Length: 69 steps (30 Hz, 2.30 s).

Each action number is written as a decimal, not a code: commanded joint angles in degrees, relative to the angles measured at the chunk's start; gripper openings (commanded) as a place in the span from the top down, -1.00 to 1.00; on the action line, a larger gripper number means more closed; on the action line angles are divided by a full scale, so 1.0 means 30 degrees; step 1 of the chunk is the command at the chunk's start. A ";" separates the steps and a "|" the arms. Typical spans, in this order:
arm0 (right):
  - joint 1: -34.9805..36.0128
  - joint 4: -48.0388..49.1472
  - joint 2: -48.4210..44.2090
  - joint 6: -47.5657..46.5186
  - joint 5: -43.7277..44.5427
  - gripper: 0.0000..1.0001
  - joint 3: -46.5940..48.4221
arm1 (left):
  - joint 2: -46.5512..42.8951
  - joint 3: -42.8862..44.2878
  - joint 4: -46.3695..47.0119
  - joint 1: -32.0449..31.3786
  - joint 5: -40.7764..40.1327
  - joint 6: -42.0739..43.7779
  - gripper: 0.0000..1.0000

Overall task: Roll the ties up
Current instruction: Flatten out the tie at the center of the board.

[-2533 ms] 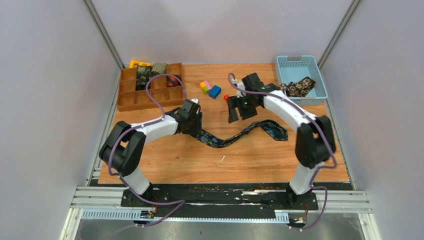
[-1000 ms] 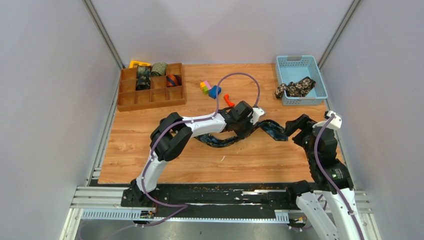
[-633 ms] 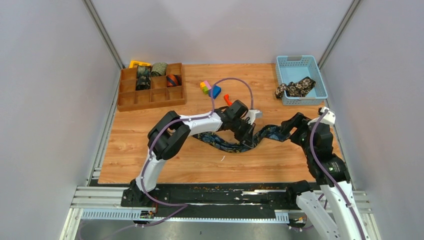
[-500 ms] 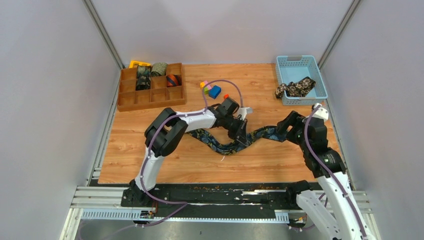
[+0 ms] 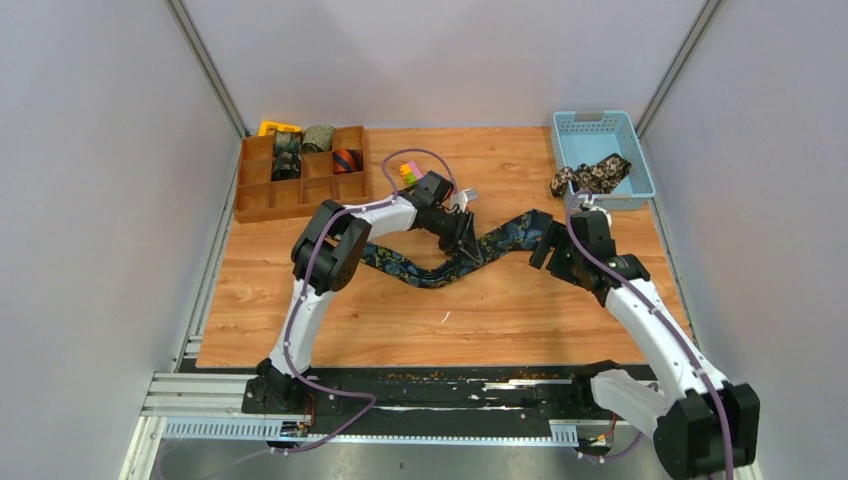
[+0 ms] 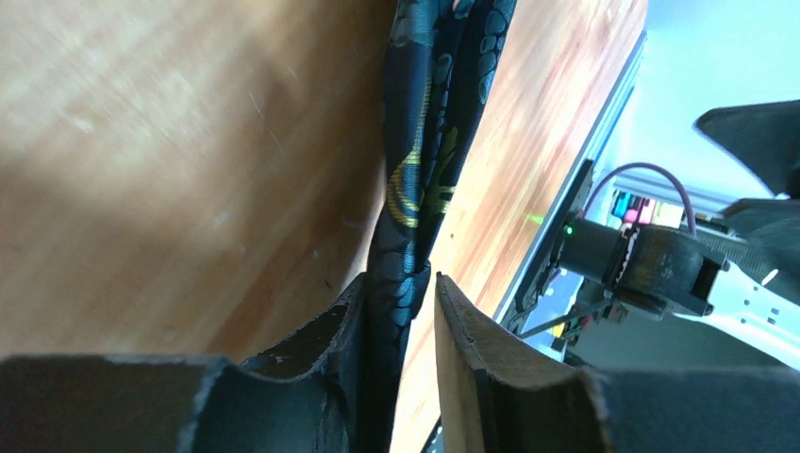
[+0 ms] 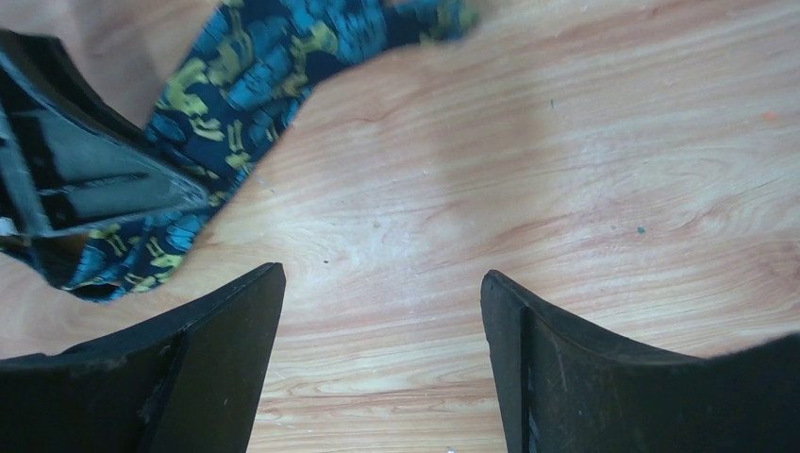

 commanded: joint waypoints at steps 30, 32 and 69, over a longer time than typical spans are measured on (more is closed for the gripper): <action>0.0576 0.1314 1.7525 -0.3038 -0.3453 0.12 1.1961 | -0.7490 -0.1474 -0.6572 0.1543 -1.3220 0.5437 -0.29; 0.0576 0.0758 1.8666 -0.3449 -0.3465 0.17 1.3033 | -0.8065 -0.2355 -0.7034 0.1519 -1.4118 0.5740 -0.29; -0.1698 -0.1477 1.8587 -0.4744 0.0821 0.33 0.9016 | -0.3102 -0.1690 -1.0234 0.3264 -1.9745 0.7123 -0.01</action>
